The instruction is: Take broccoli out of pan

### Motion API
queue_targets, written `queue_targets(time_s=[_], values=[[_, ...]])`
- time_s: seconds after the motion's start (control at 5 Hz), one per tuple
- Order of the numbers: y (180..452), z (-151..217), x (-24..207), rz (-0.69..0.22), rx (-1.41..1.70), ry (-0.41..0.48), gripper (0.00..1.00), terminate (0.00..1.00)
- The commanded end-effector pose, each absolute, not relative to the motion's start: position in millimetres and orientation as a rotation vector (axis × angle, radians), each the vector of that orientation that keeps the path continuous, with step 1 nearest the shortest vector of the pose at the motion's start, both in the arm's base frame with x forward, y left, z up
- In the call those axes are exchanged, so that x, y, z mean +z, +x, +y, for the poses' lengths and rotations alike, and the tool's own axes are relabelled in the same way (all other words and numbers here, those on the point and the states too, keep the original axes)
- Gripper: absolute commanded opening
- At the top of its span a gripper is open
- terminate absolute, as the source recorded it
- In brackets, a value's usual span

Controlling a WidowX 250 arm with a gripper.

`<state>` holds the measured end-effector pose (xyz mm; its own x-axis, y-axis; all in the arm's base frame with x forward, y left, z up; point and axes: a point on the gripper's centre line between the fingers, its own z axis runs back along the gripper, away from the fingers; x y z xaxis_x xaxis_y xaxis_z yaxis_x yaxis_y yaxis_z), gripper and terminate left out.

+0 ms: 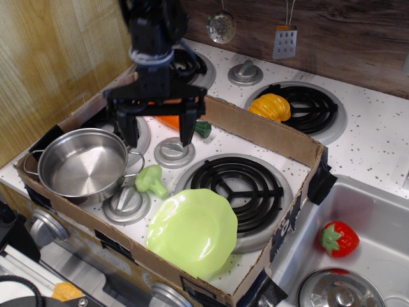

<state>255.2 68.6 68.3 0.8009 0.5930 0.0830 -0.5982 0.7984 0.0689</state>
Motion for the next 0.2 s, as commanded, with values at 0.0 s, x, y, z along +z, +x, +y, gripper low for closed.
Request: queue_targets(time_s=[0.0], values=[[263.4,66.5,121.4,-0.140,0.628,0.139,1.00,1.00]])
